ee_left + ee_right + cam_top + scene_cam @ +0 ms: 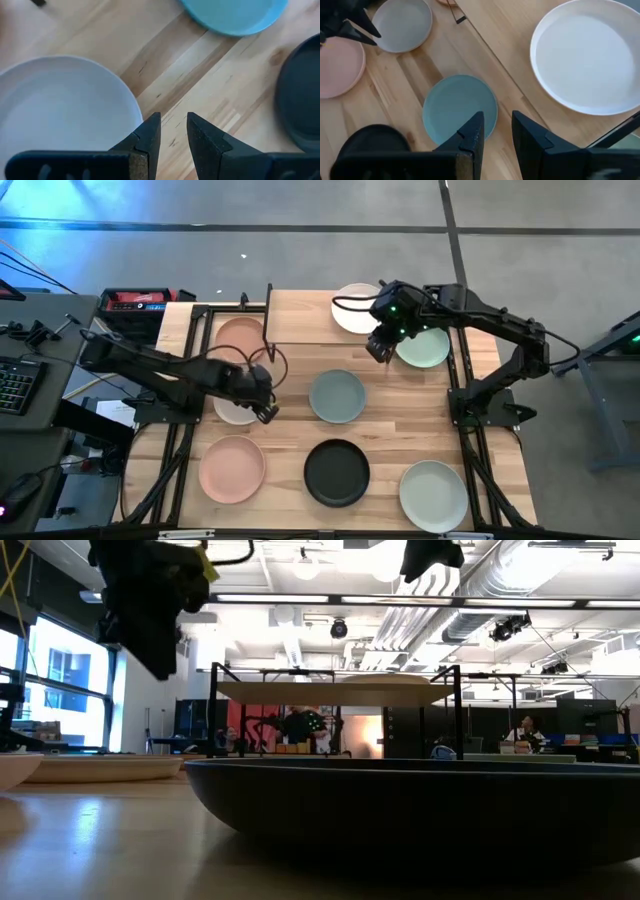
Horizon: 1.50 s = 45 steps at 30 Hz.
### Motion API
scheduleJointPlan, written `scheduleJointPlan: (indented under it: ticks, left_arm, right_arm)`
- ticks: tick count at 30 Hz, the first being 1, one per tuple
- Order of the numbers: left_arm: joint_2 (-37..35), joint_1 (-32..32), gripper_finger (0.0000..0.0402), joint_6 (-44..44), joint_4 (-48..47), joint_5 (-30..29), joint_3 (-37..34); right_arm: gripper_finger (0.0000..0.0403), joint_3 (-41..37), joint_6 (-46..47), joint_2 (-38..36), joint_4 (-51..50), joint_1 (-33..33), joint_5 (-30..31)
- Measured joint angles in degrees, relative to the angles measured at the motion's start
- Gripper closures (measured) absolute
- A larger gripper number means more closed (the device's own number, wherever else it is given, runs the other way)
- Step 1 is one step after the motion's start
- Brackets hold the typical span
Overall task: Place and stack plates onto a shelf
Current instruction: Stack the light brown plate on top of the other white plate on the shelf
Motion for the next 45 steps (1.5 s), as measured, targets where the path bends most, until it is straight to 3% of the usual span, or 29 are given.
scheduleJointPlan:
  ticks: [21,45]
  left_arm:
    - [14.7,-2.1,0.0319,-11.3,-0.2,-0.9,0.0]
    - [22.8,-2.1,0.0319,-14.2,-0.6,0.6,0.0]
  right_arm:
    - [0.0324,0.0,0.2,0.0,0.0,0.1,0.0]
    - [0.0324,0.0,0.1,0.0,-0.3,0.1,0.0]
